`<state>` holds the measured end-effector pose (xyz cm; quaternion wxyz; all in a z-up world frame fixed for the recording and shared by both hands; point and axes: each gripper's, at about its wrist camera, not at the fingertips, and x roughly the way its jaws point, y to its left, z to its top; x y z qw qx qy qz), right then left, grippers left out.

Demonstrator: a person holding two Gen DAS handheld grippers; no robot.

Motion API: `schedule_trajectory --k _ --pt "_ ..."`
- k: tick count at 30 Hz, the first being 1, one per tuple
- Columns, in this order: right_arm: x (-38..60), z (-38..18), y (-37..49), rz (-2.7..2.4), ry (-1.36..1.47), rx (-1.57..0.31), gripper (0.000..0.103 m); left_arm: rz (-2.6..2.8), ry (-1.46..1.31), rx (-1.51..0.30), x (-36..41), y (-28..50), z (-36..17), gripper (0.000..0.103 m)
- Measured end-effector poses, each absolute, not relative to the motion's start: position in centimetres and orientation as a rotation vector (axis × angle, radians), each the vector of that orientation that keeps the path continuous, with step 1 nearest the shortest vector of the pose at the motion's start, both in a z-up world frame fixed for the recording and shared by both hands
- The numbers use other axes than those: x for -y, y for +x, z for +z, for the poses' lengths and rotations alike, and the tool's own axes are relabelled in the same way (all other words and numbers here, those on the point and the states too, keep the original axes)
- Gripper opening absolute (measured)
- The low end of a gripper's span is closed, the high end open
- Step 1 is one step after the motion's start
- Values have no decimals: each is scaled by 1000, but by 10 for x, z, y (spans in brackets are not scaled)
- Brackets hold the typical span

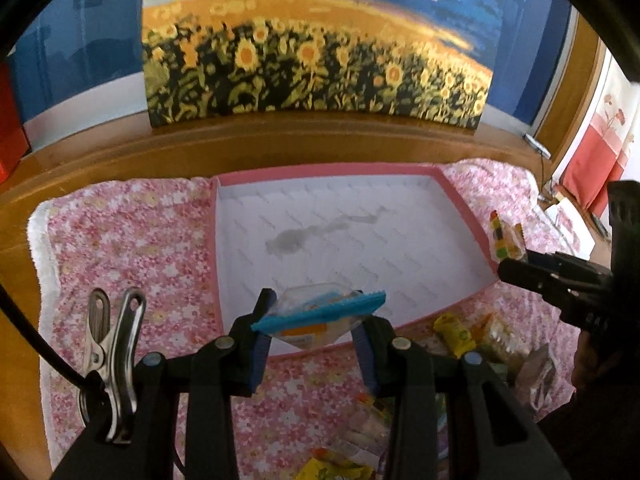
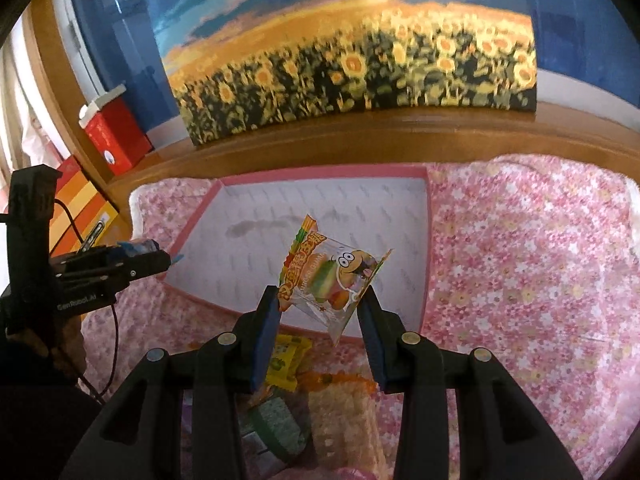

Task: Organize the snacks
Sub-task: 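Carry both bags over the pink tray and open both tools to drop them, then withdraw both open tools from the tray back toward the snack pile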

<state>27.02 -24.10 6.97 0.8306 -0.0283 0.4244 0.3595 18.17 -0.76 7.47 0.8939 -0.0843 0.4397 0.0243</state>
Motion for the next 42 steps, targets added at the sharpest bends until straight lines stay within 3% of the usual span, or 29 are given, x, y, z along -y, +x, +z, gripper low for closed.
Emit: schedule_trajectory --k 19,22,25,27,30,42 --pt "212 19 318 723 -106 -1160 41 73 -222 -1026 0 219 23 39" --pt "210 18 319 721 -118 -1175 43 91 -220 -1033 -1 219 20 48" --pt "207 19 319 721 -125 -1172 51 107 -228 -1044 -2 222 15 51" --pt "206 22 318 724 -110 -1154 65 114 -234 -1043 -2 221 15 53" --pt "207 29 317 717 -89 -1120 76 127 -233 -1041 -3 221 20 59" --pt "232 54 304 689 -37 -1031 77 149 -203 -974 3 206 54 61"
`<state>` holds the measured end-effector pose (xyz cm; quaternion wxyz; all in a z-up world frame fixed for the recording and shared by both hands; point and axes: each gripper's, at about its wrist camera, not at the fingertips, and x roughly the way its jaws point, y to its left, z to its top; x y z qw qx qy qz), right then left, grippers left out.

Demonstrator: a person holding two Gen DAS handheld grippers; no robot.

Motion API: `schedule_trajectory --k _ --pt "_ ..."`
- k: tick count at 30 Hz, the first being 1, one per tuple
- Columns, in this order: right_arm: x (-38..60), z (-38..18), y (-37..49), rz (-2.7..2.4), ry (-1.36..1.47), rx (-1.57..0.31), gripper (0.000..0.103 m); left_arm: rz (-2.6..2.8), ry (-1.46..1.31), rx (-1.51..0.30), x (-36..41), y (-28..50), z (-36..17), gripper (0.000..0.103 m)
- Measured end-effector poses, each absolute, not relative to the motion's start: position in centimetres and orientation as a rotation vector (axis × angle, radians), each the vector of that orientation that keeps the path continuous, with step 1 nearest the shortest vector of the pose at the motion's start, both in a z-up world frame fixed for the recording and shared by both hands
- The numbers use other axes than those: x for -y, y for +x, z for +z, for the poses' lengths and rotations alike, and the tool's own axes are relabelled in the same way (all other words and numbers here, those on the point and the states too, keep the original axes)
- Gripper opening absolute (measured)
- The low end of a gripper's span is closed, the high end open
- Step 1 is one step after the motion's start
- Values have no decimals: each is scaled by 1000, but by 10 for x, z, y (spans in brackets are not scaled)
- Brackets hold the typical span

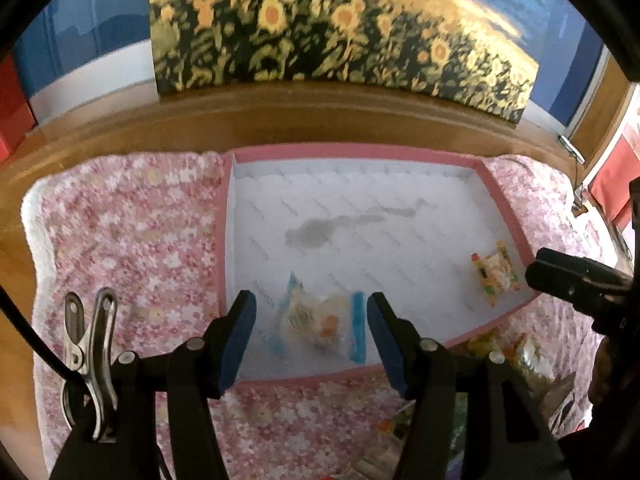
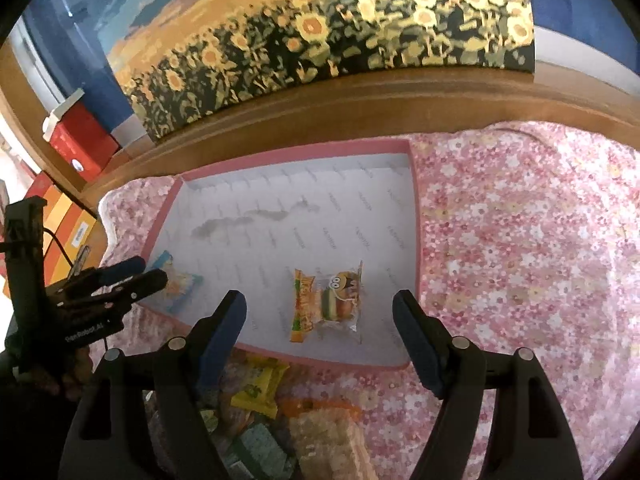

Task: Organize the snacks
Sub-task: 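Withdraw both open tools from the tray back toward the snack pile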

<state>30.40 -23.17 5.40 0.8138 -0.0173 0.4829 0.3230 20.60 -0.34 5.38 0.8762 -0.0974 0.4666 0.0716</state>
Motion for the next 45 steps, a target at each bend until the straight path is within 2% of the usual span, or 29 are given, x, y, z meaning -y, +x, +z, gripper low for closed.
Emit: schedule_trajectory --k 24,45 --pt "254 117 241 743 -48 -828 77 128 -110 -805 34 143 118 63" --pt "284 133 185 729 -15 -764 77 59 -79 -802 64 96 122 63"
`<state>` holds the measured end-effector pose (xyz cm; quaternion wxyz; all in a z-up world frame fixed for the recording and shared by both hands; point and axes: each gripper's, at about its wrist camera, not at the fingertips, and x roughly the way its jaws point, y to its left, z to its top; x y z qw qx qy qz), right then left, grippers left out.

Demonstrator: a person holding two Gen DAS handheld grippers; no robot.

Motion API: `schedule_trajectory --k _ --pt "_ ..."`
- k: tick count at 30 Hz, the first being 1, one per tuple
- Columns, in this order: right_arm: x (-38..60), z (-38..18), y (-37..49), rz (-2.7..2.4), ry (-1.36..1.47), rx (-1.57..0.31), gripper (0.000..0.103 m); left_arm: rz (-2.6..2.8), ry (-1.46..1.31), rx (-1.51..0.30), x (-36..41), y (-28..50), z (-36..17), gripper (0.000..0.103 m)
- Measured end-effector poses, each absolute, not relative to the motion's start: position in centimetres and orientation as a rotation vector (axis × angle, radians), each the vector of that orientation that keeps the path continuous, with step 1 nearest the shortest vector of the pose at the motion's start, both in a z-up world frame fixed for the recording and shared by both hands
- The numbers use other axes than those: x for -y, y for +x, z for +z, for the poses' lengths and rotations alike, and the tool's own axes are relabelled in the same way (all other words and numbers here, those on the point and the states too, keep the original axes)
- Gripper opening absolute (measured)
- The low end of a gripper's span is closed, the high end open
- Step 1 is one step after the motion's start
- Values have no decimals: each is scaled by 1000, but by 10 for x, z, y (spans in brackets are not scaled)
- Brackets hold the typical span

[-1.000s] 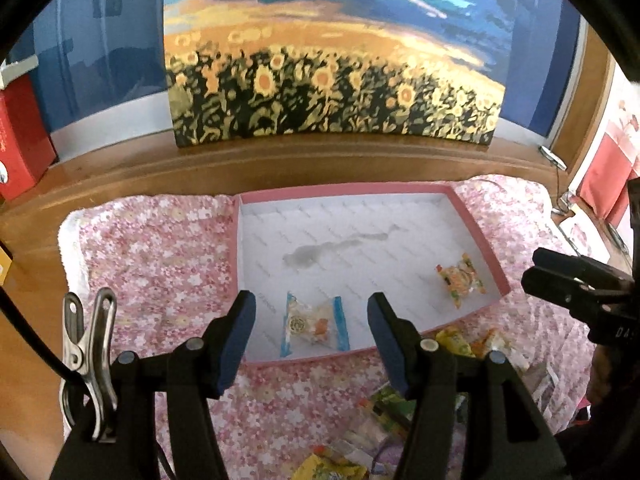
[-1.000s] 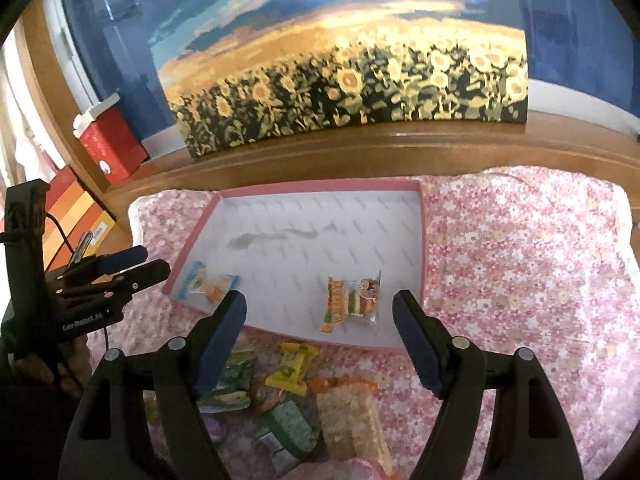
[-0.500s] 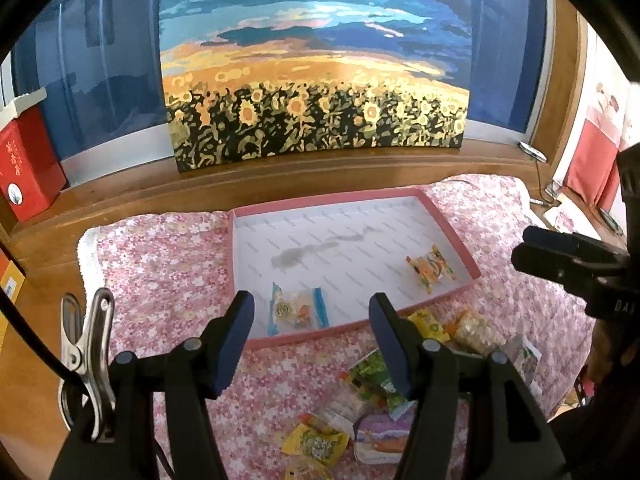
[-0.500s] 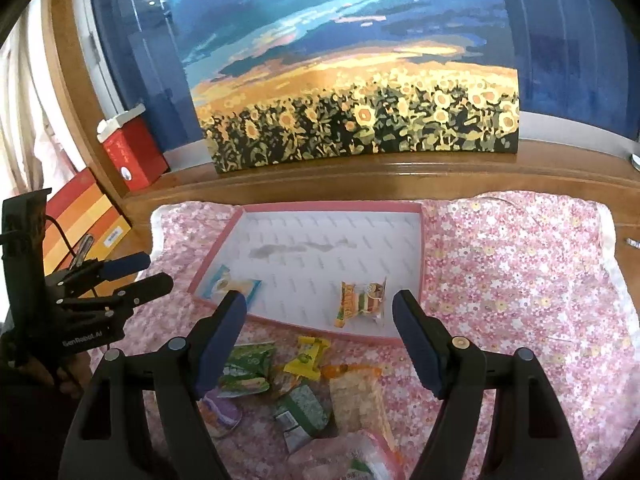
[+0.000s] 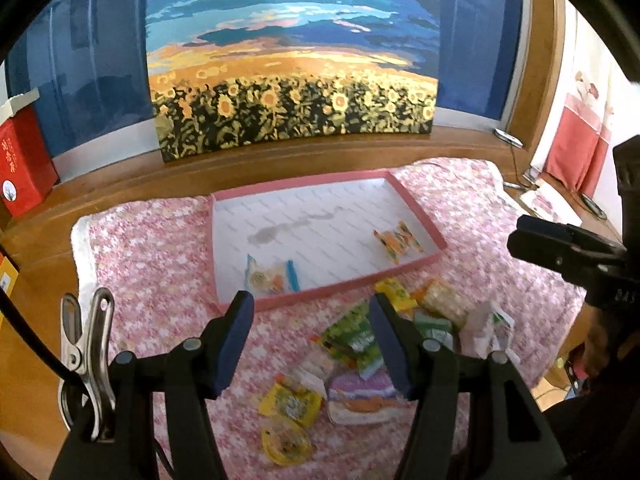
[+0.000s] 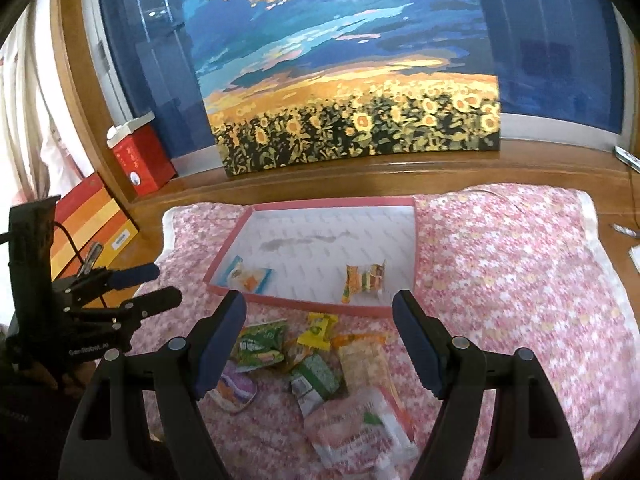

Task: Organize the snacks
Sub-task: 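Withdraw both open tools from the tray back toward the snack pile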

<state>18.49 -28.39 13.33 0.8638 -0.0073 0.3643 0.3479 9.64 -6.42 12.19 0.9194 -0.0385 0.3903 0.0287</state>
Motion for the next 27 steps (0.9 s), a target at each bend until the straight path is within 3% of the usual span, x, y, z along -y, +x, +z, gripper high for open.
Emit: schedule_trajectory --k 27 --pt "293 85 115 681 -56 -1011 77 -21 -242 -977 67 43 64 63"
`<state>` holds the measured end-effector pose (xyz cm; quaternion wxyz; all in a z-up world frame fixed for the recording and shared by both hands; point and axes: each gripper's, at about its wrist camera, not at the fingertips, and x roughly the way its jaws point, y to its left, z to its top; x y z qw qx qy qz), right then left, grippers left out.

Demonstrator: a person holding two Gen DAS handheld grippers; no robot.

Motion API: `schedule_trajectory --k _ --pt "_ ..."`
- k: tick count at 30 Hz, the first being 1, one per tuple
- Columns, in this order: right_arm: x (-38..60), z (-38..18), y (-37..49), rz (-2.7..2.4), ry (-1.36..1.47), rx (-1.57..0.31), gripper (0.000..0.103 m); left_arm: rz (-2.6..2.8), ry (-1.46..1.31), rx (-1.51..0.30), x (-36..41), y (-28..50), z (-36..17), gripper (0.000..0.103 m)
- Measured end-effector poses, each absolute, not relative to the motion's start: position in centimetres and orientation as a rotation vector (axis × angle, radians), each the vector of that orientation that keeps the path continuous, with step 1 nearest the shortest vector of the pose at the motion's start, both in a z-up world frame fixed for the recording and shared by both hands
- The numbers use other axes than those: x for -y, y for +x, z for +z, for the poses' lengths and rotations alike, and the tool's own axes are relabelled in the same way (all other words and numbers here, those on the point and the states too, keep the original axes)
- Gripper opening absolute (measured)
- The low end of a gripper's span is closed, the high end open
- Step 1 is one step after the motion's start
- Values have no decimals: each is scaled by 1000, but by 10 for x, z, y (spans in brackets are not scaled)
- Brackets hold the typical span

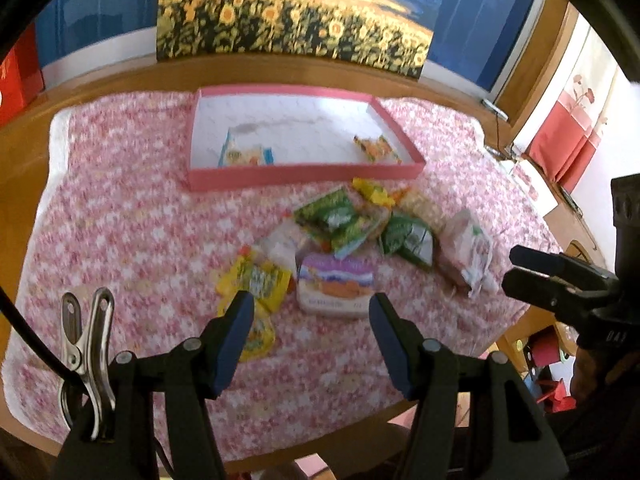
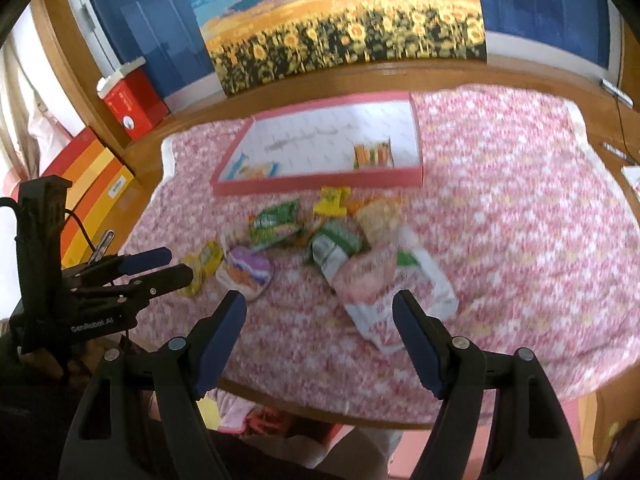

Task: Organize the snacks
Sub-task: 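Withdraw both open tools from the tray back toward the snack pile, then grasp the yellow-rimmed pouch with left tool while right tool grasps the spouted drink pouch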

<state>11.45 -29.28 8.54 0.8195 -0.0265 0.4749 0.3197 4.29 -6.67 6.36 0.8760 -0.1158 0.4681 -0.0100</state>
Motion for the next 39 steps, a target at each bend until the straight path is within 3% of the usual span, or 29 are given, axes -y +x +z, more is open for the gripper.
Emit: schedule_trajectory --k 11,21,26,27,28,39 --pt "277 43 94 665 -43 -1171 77 2 -274 -1071 49 15 36 63" --pt "286 55 91 627 -18 -1120 77 -8 -352 -954 20 21 41 63" --pt "309 69 94 569 14 -1063 77 -49 -287 -971 29 39 29 51" --pt "314 70 95 554 28 -1061 77 -38 -264 -992 32 43 23 39" --pt "318 70 96 543 37 -1061 77 -21 -252 -1015 33 46 17 35" --pt "321 73 103 576 91 -1040 77 -40 -274 -980 29 32 35 34"
